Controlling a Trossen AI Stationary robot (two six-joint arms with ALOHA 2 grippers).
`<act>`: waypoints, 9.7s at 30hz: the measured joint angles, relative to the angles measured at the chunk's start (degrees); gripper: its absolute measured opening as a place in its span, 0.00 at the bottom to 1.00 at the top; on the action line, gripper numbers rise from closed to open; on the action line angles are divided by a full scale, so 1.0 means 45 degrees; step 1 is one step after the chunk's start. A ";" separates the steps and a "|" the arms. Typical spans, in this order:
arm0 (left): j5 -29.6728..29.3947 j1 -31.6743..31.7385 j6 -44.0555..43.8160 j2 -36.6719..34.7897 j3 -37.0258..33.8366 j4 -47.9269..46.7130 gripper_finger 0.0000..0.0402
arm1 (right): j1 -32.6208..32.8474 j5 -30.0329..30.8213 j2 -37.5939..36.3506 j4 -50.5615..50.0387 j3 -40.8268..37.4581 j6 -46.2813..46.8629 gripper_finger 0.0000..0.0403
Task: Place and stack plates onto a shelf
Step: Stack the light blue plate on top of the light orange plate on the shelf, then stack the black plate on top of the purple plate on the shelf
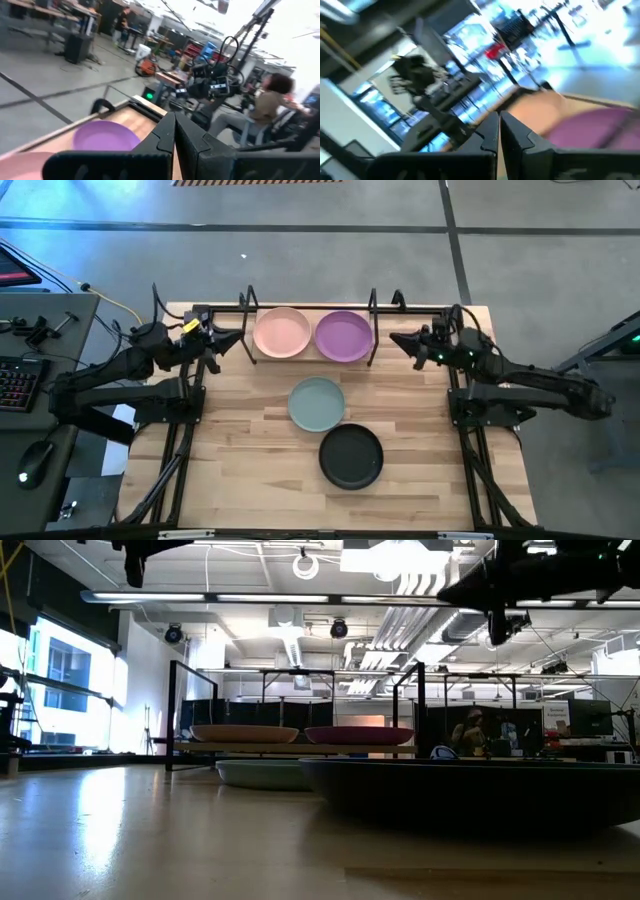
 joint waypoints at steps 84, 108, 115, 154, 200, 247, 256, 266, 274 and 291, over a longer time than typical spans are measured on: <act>-0.1181 -0.4714 -1.1674 1.5322 0.2479 -0.3142 0.39 | 0.5267 0.2801 0.2215 -0.1811 0.3157 -0.4115 0.00; -0.1444 -0.3553 -0.9735 0.6170 0.2650 -0.8789 0.00 | 0.5267 0.2814 0.2562 -0.1883 0.3162 -0.4081 0.00; -0.1960 -0.3979 -0.9853 0.5050 0.3796 -0.8965 0.00 | 0.5267 0.2816 0.3754 -0.0940 0.3162 -0.4076 0.00; -0.0783 0.5714 -0.0259 1.6184 1.2939 -1.2473 0.00 | 0.5384 0.2391 0.4551 0.1168 0.3157 -0.3512 0.00; -0.1014 0.5562 0.0689 1.7079 1.4109 -1.3668 0.28 | 0.5384 0.2380 0.4551 0.0699 0.3157 -0.3527 0.00; -0.4167 -0.5710 0.1165 0.2398 0.0233 0.1661 0.30 | 0.5374 0.2520 0.4547 0.2195 0.3152 -0.4218 0.00; -0.4158 -0.5729 0.1028 0.2409 0.0233 0.1653 0.30 | 0.5374 0.2520 0.4547 0.2185 0.3152 -0.4164 0.00; -0.4128 -0.5729 0.0579 0.2409 0.0238 0.1701 0.30 | 0.5636 0.2446 0.4756 -0.1991 0.5387 -0.2177 0.03; -0.4133 -0.5734 0.0584 0.2409 0.0238 0.1692 0.30 | 0.6411 0.2153 0.6950 -1.0294 0.9336 -0.1777 0.30; -0.4143 -0.5734 0.0584 0.2409 0.0238 0.1677 0.30 | 0.9623 -0.0567 0.8486 -1.0443 0.4761 0.6281 0.47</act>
